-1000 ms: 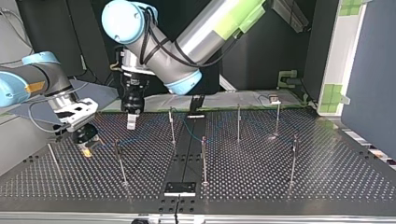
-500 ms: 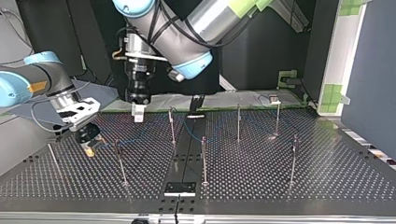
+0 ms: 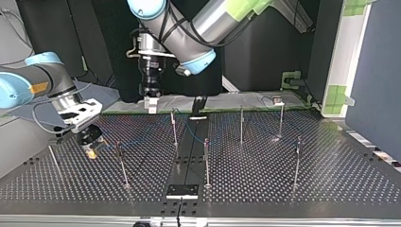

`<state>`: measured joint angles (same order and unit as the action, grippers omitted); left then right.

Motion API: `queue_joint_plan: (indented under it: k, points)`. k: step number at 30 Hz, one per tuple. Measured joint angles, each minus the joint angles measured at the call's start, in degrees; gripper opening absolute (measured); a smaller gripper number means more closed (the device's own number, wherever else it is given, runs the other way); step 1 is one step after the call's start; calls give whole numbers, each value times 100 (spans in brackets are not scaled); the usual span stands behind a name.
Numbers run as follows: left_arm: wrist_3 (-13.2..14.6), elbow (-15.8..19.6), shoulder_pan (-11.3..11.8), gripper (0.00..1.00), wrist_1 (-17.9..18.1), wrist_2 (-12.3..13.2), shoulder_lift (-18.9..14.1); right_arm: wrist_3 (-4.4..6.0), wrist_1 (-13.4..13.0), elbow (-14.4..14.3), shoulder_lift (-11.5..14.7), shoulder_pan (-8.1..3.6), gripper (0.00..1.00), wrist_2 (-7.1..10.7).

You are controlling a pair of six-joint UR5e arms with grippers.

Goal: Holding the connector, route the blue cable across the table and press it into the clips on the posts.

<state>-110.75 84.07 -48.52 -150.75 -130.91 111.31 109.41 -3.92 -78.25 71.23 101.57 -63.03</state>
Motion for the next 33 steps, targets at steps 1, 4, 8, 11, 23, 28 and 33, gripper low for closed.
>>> queue_joint_plan:
  k: [1, 4, 8, 11, 23, 28, 33]
  points:
    - [-18, 54, 9, 100, 52, -3, 46, -3, 1, 0, 0, 1, 0, 0]
    - [-59, 185, 23, 100, 185, -16, 172, -7, 3, 0, 0, 1, 0, 0]
    - [-118, 367, -6, 100, 368, -60, 352, -11, 4, 1, -3, 4, 0, 0]
    - [-165, 525, -22, 100, 525, -97, 509, -17, 5, 0, -6, 14, 0, -5]
    - [-80, 1173, -44, 100, 1169, -108, 982, -37, 5, -1, -15, 20, 0, -12]
    - [-35, 1422, -44, 100, 1421, -116, 996, -58, 11, -2, -21, 47, 0, -12]
    - [41, 1643, 10, 100, 1643, -120, 996, -61, 13, -1, -25, 83, 0, -11]
